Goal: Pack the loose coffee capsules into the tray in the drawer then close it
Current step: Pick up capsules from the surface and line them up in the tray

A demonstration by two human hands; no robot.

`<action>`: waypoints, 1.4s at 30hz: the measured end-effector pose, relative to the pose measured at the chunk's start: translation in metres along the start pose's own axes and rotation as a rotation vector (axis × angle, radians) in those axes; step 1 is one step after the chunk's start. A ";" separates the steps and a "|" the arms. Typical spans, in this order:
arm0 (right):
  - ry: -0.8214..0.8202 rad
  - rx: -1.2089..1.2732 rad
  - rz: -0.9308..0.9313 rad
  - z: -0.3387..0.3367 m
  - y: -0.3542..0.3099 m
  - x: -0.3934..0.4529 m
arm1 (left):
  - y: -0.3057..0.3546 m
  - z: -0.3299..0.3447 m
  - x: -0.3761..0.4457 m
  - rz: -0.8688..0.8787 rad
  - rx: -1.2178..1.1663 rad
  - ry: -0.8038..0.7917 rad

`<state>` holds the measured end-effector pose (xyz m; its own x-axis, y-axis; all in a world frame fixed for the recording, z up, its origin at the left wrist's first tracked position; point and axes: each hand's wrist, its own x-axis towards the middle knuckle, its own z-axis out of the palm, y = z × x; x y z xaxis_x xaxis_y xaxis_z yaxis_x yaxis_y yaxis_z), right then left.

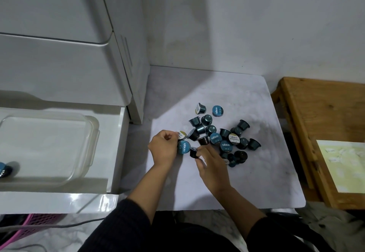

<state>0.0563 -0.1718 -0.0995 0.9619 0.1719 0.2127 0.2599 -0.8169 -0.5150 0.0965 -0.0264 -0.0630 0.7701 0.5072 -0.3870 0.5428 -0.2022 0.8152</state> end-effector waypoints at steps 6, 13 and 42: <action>0.013 -0.001 -0.113 0.000 0.006 -0.001 | -0.003 0.001 0.000 -0.045 -0.077 -0.008; 0.054 0.109 0.040 0.000 0.003 -0.006 | -0.013 0.004 -0.003 -0.084 -0.211 -0.006; -0.178 0.846 0.315 -0.090 -0.188 0.090 | 0.088 -0.242 -0.014 0.548 0.118 -0.211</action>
<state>0.0865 -0.0525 0.0917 0.9796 0.1489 -0.1351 -0.1079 -0.1773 -0.9782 0.0530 0.1514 0.1184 0.9918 0.1275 -0.0104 0.0715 -0.4850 0.8716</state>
